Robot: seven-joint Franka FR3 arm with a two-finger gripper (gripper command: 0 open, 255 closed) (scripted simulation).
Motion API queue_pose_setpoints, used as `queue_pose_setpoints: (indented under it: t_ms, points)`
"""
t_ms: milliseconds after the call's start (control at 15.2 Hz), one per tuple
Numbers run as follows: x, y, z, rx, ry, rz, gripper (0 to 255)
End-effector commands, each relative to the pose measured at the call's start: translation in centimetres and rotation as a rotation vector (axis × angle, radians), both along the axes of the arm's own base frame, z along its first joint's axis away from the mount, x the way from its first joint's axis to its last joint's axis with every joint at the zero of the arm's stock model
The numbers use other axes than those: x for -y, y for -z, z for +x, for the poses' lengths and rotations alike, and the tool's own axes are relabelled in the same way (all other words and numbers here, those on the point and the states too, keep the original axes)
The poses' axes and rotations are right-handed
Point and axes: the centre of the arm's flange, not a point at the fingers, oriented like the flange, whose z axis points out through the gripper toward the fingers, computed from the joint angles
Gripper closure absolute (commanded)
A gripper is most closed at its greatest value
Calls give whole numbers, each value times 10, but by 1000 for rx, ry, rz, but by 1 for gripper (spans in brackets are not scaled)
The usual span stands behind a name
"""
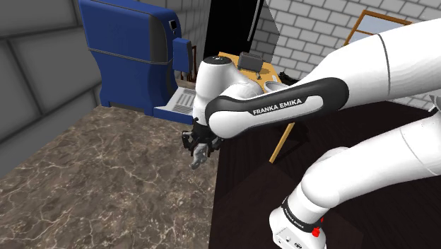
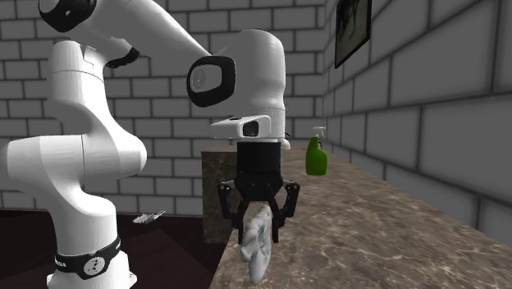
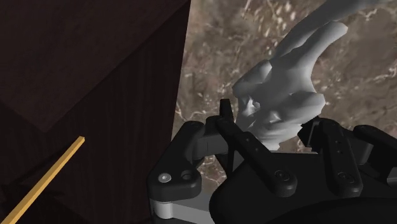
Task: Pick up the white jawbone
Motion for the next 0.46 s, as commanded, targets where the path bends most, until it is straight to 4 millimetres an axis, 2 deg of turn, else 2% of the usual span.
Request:
queue_pose_setpoints:
  t_ms: [0,264,396]
  points:
    - [0,-11,-1,0,0,0,255]
    - [0,-32,-1,0,0,0,255]
    - [0,-33,-1,0,0,0,255]
